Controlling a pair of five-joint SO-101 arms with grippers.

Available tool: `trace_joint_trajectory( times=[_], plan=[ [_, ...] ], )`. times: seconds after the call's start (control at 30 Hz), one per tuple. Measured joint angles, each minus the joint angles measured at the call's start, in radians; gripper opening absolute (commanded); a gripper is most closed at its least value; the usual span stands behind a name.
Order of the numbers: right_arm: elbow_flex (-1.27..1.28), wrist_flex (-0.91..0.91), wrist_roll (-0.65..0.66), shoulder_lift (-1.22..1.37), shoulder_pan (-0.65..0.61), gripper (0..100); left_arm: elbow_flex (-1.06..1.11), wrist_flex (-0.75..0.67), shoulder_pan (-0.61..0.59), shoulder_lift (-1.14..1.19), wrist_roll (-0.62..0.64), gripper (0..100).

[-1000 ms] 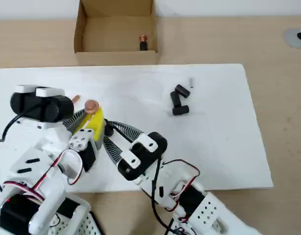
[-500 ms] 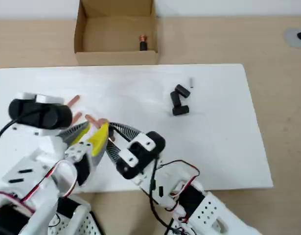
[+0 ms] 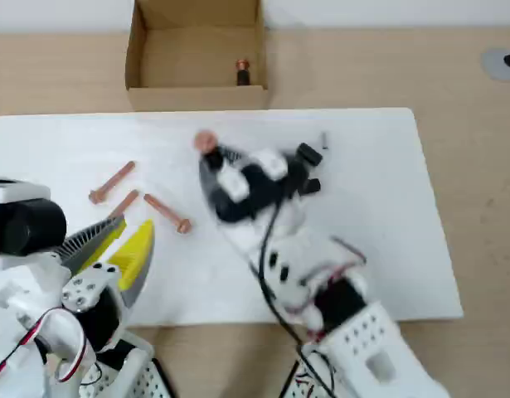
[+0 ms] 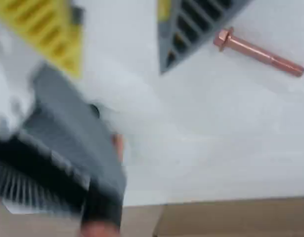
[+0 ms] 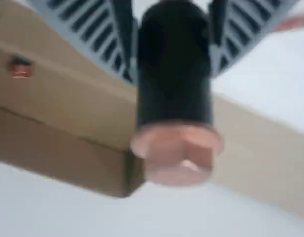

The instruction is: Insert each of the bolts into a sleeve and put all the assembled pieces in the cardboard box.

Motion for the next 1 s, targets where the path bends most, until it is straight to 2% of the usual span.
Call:
trace_joint_trajectory(
  times=[0.07,0.27,0.43,0.53,0.67,0.83,1.0],
  plan=[
    [-0.146,0.000,0.000,0.153,0.041,0.9,-0.011,0.000,0.000,0.012,-0.038,1],
    [-0.562,0.000,0.000,0.589,0.146,0.9,-0.014,0.000,0.000,0.017,-0.123,1],
    [-0.855,0.000,0.000,0.919,0.209,0.9,0.015,0.000,0.000,0.017,-0.137,1],
    [-1.022,0.000,-0.051,1.125,0.256,0.9,0.054,0.000,-0.002,0.020,-0.137,1],
    [-1.255,0.000,-0.149,1.402,0.310,0.9,0.095,0.000,-0.101,0.023,-0.137,1],
    [-1.574,0.003,-0.170,1.737,0.334,0.9,0.153,0.000,-0.259,0.023,-0.186,1],
    [-1.884,0.003,-0.170,2.045,0.333,0.9,0.206,0.000,-0.318,0.023,-0.201,1]
  ],
)
